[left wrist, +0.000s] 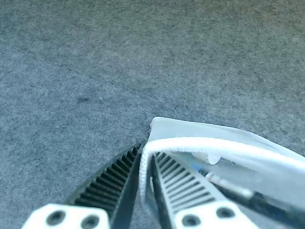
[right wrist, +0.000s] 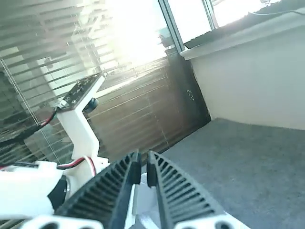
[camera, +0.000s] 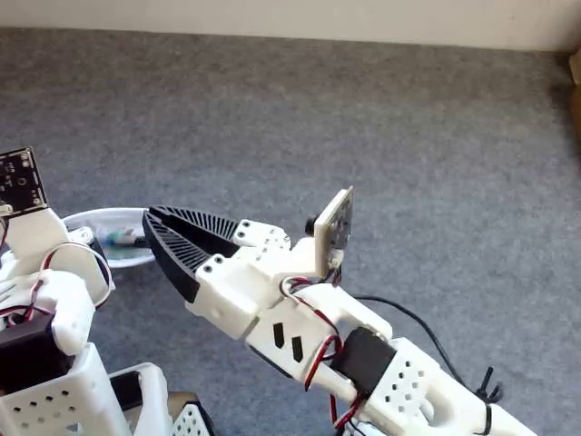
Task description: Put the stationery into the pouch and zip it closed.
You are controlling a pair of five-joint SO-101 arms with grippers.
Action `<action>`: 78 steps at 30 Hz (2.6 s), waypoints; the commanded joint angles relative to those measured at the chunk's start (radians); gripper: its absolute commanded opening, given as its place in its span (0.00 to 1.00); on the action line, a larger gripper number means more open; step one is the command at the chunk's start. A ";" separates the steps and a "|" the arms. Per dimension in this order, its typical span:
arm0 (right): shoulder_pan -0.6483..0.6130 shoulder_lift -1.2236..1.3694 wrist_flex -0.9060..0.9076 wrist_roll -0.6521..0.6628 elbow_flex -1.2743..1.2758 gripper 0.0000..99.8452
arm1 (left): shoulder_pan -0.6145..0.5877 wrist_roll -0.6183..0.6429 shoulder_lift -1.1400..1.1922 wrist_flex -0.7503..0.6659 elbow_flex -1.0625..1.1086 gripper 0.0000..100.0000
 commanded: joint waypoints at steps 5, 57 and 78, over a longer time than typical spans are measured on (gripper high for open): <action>0.016 0.113 -0.022 -0.015 -0.058 0.01 | -0.012 -0.009 -0.005 -0.012 0.002 0.01; 0.186 -0.079 0.352 0.204 -0.150 0.01 | -0.012 -0.009 -0.007 -0.012 0.002 0.01; 0.188 -0.243 0.622 0.209 0.021 0.01 | -0.012 -0.009 -0.007 -0.012 0.002 0.01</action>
